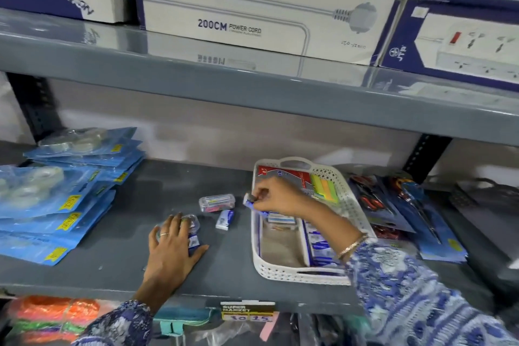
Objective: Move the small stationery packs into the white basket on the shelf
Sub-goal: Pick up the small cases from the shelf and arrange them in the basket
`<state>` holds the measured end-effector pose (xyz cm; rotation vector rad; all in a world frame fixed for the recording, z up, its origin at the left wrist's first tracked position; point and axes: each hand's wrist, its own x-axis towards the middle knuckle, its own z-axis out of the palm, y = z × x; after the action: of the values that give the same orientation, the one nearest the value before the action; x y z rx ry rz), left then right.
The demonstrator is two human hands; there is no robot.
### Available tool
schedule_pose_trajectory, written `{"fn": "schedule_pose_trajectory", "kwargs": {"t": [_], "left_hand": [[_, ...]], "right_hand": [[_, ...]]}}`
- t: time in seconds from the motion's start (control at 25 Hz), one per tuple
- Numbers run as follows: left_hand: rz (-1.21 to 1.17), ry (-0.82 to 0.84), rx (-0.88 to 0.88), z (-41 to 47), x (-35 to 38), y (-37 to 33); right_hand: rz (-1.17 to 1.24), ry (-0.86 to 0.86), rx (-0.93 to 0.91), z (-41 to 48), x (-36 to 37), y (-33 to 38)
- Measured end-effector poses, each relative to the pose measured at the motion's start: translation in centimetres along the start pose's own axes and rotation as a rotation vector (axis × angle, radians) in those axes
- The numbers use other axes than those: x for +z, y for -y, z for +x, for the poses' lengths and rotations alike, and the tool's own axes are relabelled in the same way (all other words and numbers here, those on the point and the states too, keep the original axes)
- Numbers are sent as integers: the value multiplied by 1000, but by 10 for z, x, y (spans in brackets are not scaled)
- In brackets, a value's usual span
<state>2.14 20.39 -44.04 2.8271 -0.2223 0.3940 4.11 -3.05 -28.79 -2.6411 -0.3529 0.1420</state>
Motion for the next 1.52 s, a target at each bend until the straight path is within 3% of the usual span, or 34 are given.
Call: {"fn": "schedule_pose_trajectory", "kwargs": {"t": [0.16,0.36,1.2,1.52], "left_hand": [[-35,-71,33,0,2,0],[-13,-106,31,1,6,0],[11,-127,21,2,6,-3],[-4,-108,15,1,1,-5]], "right_hand": [[-149,106,124,-70,-42,-71],[-215,238,302,-125,-31,-123],[-287,136,268,-128,-12,-134],[-443,174,305,-122,-8,-126]]}}
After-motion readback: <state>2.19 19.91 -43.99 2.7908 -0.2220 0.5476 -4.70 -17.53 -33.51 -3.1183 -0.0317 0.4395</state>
